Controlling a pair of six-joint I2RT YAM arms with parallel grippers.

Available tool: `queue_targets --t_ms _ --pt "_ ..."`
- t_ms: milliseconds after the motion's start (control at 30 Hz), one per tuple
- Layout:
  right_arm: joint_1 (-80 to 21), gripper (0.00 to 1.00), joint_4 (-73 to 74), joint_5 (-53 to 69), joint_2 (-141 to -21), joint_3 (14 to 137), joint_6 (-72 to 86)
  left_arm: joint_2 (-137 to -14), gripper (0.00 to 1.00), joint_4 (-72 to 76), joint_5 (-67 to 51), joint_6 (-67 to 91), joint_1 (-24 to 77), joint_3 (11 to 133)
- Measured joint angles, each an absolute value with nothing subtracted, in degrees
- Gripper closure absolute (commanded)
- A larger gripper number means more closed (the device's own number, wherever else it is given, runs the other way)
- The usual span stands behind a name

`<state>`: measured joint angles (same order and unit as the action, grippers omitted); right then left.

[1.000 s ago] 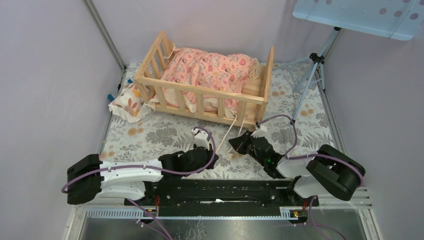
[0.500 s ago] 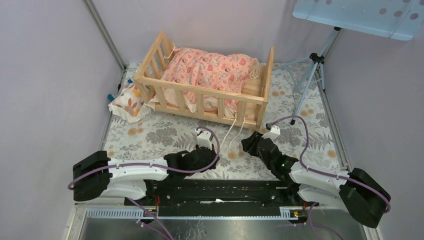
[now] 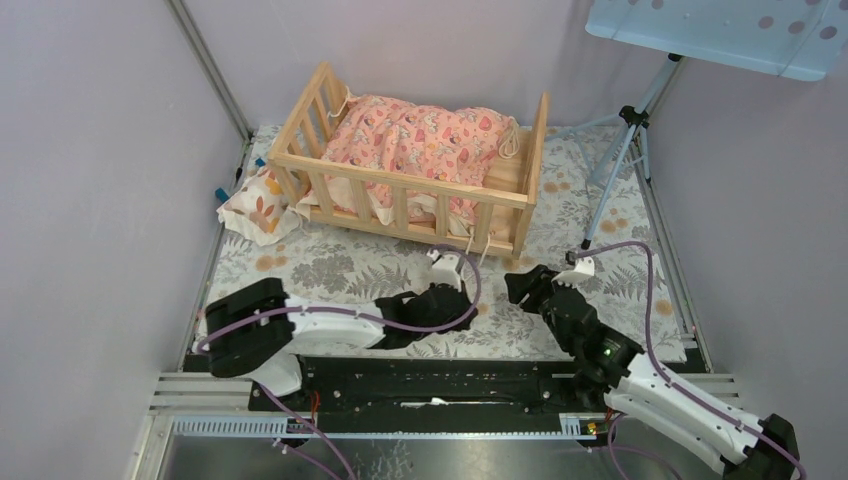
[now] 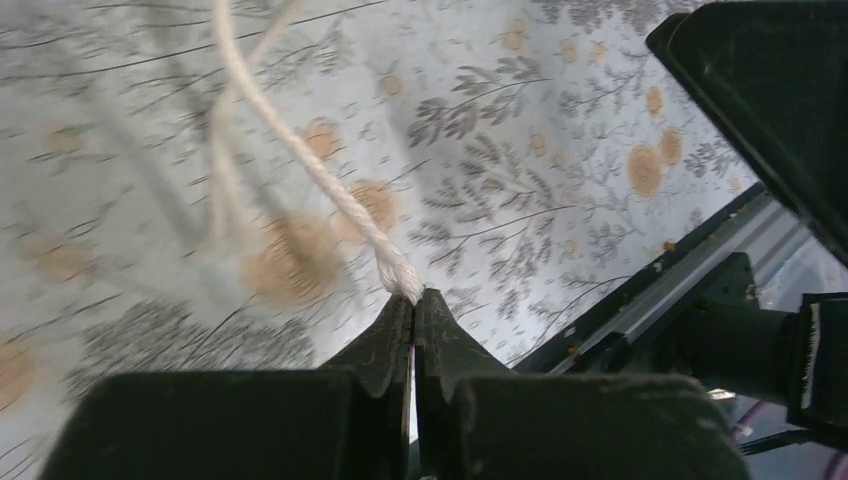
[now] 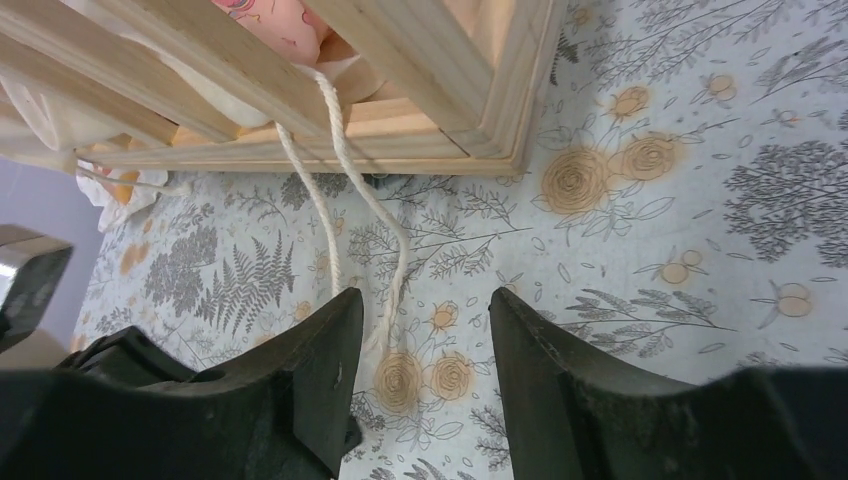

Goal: Set up the pet bed
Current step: Tie the ropes to the bed frame.

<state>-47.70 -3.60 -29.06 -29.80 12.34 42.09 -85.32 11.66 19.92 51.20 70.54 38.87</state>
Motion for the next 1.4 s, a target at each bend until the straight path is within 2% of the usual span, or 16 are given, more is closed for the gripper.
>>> queue_targets --t_ms 100,133,167,267,300,467,700,1067,1400 --pt "-47.7 0.42 0.9 -30.1 -24.9 12.3 41.7 -90.8 0.99 14.4 17.9 51.2 70.5 42.9" --pt "-47.7 0.42 2.0 -30.5 -23.9 12.3 41.6 -92.3 0.96 15.2 17.2 51.0 70.5 43.9" --pt "-47.7 0.42 3.5 -30.9 -22.7 12.3 41.5 -93.8 0.9 16.2 16.3 50.8 70.5 45.0" --pt "-47.7 0.41 6.7 -31.5 -20.1 12.3 41.3 -97.8 0.57 19.1 13.8 49.5 70.5 47.7" --pt "-47.7 0.41 7.4 -31.8 -19.6 12.3 41.3 -99.0 0.51 19.7 13.0 48.9 70.5 48.5" --pt "-47.7 0.41 9.6 -32.5 -18.2 12.3 41.1 -103.9 0.36 20.4 10.4 46.1 70.5 52.0" --pt "-47.7 0.4 11.2 -33.2 -17.7 12.3 39.9 -101.0 0.33 17.1 10.9 42.5 70.7 49.4" --pt "-47.7 0.37 11.3 -34.0 -17.3 12.4 35.6 -82.8 0.3 14.0 17.6 42.3 72.8 34.1" --pt "-47.7 0.38 10.0 -33.3 -17.3 12.4 33.7 -88.1 0.3 11.4 23.8 42.7 67.7 35.6"
